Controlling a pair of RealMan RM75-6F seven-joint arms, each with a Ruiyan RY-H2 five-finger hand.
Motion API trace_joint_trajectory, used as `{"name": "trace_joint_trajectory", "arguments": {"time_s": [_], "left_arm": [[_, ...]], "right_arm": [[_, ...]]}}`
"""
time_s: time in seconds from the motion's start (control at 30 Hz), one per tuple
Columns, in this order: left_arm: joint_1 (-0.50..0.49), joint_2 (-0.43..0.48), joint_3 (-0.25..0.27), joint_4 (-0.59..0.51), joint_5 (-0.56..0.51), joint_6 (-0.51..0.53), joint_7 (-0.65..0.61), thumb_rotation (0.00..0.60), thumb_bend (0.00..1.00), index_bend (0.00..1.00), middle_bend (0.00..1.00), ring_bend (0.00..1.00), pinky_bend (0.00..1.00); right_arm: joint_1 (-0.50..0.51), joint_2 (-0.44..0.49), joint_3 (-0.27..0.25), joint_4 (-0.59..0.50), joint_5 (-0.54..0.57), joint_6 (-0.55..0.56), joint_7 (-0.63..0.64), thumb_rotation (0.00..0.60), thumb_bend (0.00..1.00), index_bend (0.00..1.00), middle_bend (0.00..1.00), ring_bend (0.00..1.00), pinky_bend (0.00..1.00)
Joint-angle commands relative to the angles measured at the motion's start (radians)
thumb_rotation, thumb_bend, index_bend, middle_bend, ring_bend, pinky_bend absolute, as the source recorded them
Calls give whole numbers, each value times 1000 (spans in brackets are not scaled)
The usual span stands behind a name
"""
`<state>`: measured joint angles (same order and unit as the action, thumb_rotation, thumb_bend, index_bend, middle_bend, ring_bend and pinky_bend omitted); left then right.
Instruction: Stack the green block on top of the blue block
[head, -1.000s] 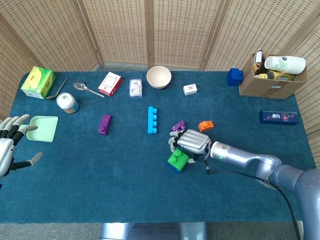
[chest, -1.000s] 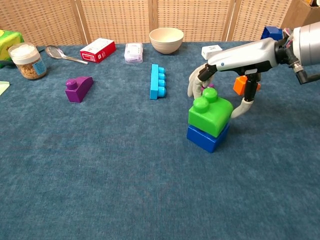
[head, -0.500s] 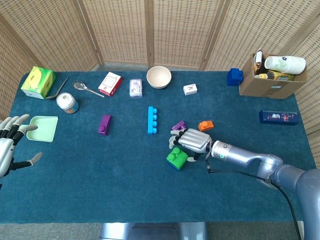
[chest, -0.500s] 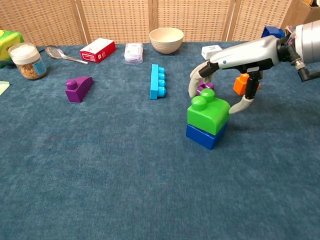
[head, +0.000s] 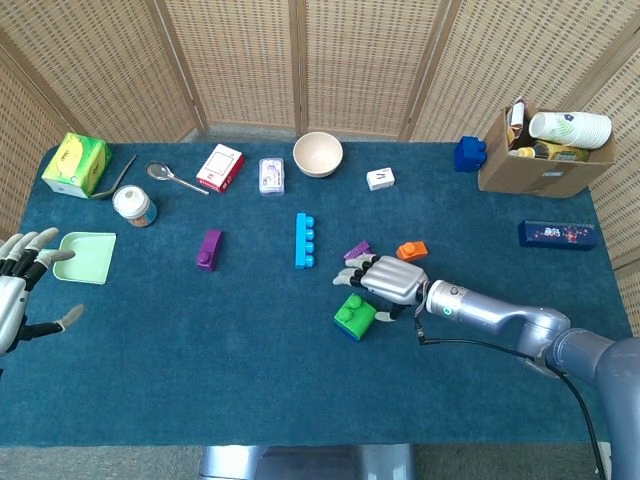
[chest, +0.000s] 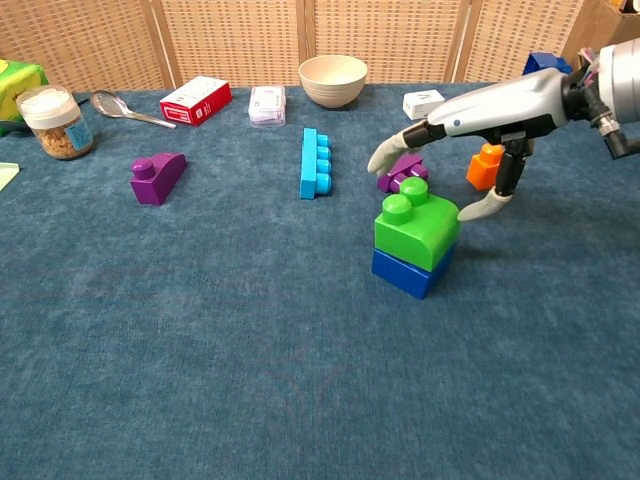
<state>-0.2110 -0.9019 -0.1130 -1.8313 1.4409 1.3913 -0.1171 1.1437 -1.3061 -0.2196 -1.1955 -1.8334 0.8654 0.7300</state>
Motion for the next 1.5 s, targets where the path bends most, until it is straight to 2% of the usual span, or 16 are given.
{"name": "trace_joint_trajectory", "arguments": {"time_s": [0.03, 0.2, 0.47, 0.73, 0.87, 1.13, 1.33, 1.5], "left_arm": [[-1, 1, 0, -1, 2, -1, 1, 544, 305, 230, 90, 0, 0], [-4, 4, -3, -7, 4, 0, 4, 546, 305, 230, 90, 0, 0], [-12, 6, -6, -16, 12, -5, 9, 544, 305, 230, 90, 0, 0], [-13, 2, -4, -15, 14, -4, 5, 543, 305, 230, 90, 0, 0], [-10, 5, -3, -15, 14, -1, 3, 548, 305, 230, 90, 0, 0], [-3, 13, -2, -21, 8, 2, -9, 548, 305, 230, 90, 0, 0], [-2, 9, 0, -18, 0, -4, -22, 548, 306, 230, 91, 0, 0], [-1, 3, 4, -10, -5, -10, -27, 556, 305, 230, 91, 0, 0]], "right_arm": [[-5, 7, 0, -4, 4, 1, -7, 535, 318, 72, 120, 0, 98], [-20, 24, 3, -11, 21, 7, -24, 499, 368, 64, 111, 0, 92], [-66, 76, 26, -44, 79, 27, -47, 502, 443, 76, 107, 0, 91], [-125, 102, 88, -94, 167, 64, -64, 511, 450, 99, 110, 0, 88], [-153, 82, 113, -89, 154, 135, -48, 509, 442, 124, 124, 0, 85], [-179, 27, 130, -54, 80, 246, -11, 488, 396, 132, 126, 0, 71], [-181, -12, 145, -65, 50, 273, -64, 404, 337, 132, 126, 0, 30], [-176, -42, 158, -89, 57, 246, -118, 264, 273, 124, 125, 0, 0]]}}
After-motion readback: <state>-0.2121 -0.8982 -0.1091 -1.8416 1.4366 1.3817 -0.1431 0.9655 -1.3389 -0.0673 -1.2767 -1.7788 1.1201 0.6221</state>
